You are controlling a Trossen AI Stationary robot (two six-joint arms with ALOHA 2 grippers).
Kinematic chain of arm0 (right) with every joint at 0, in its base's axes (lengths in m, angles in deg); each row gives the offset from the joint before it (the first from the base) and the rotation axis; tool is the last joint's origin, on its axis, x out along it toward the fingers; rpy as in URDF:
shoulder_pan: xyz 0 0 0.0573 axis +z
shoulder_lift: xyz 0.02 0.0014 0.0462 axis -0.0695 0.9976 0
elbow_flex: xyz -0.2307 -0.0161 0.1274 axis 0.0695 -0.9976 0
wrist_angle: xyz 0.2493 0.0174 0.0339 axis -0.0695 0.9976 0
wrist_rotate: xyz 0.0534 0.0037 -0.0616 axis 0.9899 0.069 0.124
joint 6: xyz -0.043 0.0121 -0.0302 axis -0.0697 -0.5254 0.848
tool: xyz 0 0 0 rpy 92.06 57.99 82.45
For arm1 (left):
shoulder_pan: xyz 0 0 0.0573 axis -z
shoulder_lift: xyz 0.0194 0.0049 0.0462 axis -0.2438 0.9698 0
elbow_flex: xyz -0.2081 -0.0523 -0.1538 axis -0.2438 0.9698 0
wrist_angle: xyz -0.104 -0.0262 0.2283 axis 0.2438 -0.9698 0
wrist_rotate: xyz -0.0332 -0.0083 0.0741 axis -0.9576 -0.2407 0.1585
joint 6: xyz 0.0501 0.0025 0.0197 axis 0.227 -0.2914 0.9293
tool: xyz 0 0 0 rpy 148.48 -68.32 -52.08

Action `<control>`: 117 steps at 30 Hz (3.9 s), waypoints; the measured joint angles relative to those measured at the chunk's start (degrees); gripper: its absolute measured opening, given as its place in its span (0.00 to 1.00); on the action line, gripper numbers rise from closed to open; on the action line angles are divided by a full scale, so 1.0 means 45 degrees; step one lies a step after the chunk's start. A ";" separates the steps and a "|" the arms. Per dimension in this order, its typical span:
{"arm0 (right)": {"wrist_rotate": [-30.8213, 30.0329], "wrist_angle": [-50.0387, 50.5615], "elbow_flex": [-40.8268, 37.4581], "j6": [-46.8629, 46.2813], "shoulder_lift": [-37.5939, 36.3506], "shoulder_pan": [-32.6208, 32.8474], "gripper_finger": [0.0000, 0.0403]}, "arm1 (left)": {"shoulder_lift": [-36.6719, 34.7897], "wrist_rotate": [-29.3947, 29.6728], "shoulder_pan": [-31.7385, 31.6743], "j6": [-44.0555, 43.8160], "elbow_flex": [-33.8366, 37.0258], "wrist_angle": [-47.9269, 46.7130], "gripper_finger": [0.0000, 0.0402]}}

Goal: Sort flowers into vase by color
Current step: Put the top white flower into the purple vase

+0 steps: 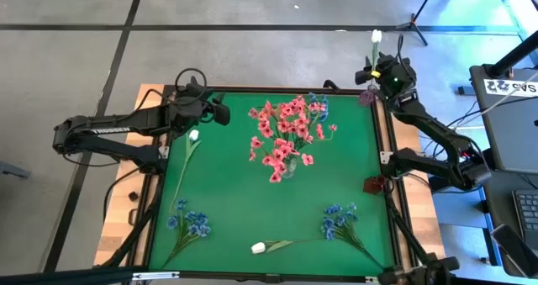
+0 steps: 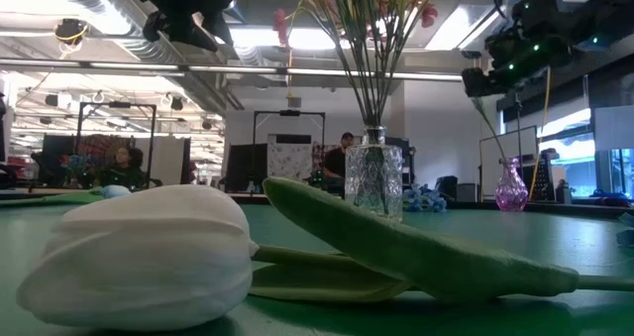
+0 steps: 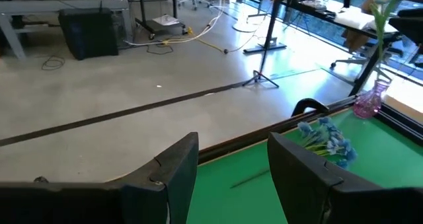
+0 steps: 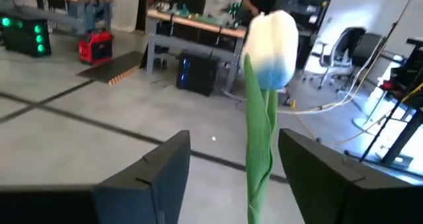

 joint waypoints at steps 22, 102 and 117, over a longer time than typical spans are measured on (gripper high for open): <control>0.0500 0.7190 0.4743 -0.0330 -0.2923 0.5501 0.59 | -0.0182 -0.1286 0.2394 0.1890 0.0010 0.1394 0.44; 0.0238 1.1148 0.7677 -0.2341 -0.1941 0.8666 0.59 | 0.6079 -0.8240 -0.4489 -0.8330 0.1991 -0.8966 0.46; 0.0247 1.1256 0.7677 -0.2100 -0.2771 0.8666 0.59 | 0.6073 -0.7989 -0.3970 -0.8249 0.1551 -0.9347 0.02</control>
